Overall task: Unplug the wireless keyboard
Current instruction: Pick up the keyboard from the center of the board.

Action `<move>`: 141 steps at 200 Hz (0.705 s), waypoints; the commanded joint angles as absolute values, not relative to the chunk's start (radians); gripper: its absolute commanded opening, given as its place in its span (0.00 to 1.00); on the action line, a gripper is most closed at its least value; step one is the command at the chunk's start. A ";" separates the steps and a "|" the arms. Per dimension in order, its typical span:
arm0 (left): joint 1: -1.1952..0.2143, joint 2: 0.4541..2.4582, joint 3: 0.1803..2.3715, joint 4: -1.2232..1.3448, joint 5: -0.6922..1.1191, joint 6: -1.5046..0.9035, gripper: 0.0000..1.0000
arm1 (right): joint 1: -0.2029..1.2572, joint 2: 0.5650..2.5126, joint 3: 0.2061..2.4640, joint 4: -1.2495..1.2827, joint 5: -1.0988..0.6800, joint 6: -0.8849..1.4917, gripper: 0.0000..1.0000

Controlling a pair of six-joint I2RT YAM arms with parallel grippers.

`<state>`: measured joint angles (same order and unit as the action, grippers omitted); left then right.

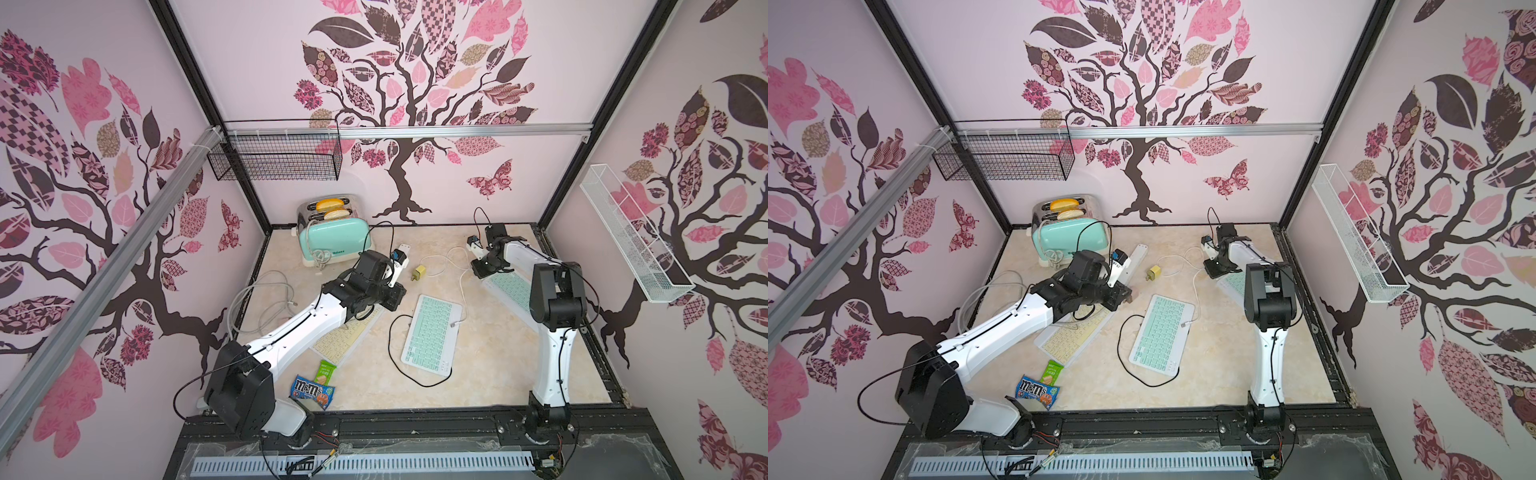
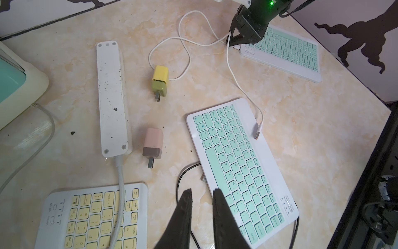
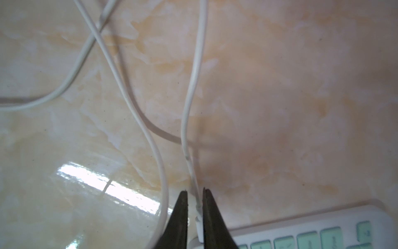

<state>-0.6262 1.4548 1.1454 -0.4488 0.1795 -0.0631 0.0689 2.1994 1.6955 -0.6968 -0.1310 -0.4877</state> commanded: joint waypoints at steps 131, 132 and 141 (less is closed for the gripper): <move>-0.622 1.481 1.144 -0.423 0.202 -0.097 0.24 | 0.150 2.386 1.939 -0.862 -0.024 -0.387 0.31; -0.623 1.482 1.144 -0.423 0.202 -0.097 0.24 | 0.150 2.385 1.939 -0.861 -0.023 -0.388 0.30; -0.623 1.484 1.144 -0.423 0.203 -0.100 0.24 | 0.151 2.373 1.936 -0.851 -0.013 -0.388 0.24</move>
